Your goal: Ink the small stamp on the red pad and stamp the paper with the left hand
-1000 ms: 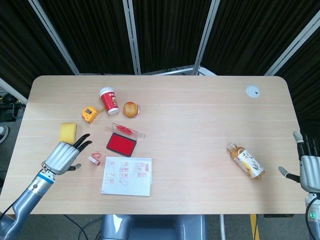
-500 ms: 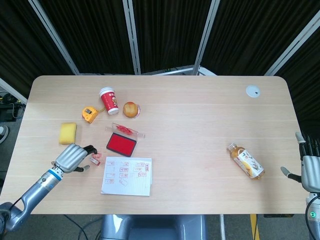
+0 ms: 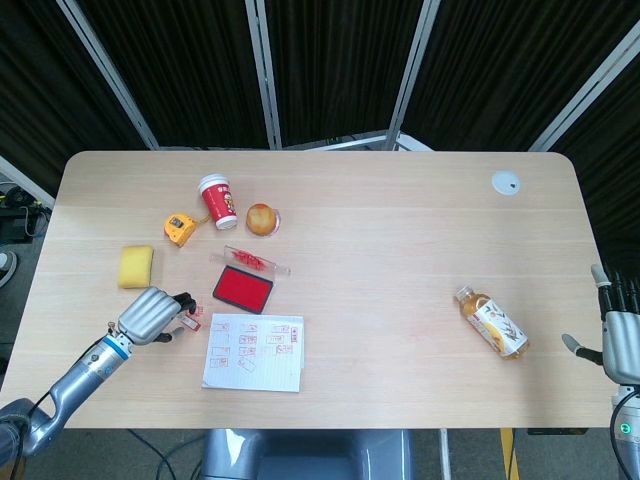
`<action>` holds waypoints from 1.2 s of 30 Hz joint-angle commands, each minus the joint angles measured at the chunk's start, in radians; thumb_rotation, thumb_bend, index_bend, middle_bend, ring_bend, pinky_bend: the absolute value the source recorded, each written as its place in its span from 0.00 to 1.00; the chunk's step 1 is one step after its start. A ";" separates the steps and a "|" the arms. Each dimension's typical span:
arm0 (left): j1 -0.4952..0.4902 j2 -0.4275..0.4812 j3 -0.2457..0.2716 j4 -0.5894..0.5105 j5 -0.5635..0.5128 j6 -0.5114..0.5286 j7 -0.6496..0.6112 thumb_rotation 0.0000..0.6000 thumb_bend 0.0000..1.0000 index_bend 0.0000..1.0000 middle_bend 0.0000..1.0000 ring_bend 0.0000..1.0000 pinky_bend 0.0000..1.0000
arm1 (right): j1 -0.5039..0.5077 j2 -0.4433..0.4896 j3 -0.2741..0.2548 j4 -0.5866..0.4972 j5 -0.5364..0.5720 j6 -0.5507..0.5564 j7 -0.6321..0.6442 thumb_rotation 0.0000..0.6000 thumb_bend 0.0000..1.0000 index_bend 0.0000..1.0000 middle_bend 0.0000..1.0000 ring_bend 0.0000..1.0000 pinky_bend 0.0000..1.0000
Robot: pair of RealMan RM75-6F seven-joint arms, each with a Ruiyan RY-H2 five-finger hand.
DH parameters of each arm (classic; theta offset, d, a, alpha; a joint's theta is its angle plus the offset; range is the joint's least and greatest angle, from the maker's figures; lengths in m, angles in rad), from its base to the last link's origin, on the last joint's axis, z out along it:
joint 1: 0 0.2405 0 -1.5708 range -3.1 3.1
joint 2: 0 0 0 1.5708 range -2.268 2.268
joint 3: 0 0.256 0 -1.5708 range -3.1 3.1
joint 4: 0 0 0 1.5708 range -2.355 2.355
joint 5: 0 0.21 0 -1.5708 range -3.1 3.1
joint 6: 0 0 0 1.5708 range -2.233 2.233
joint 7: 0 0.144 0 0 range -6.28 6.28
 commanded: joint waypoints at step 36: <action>-0.048 0.066 -0.039 -0.113 -0.068 -0.017 -0.057 1.00 0.38 0.57 0.52 0.77 0.81 | 0.003 -0.006 0.003 0.007 0.010 -0.011 -0.005 1.00 0.00 0.00 0.00 0.00 0.00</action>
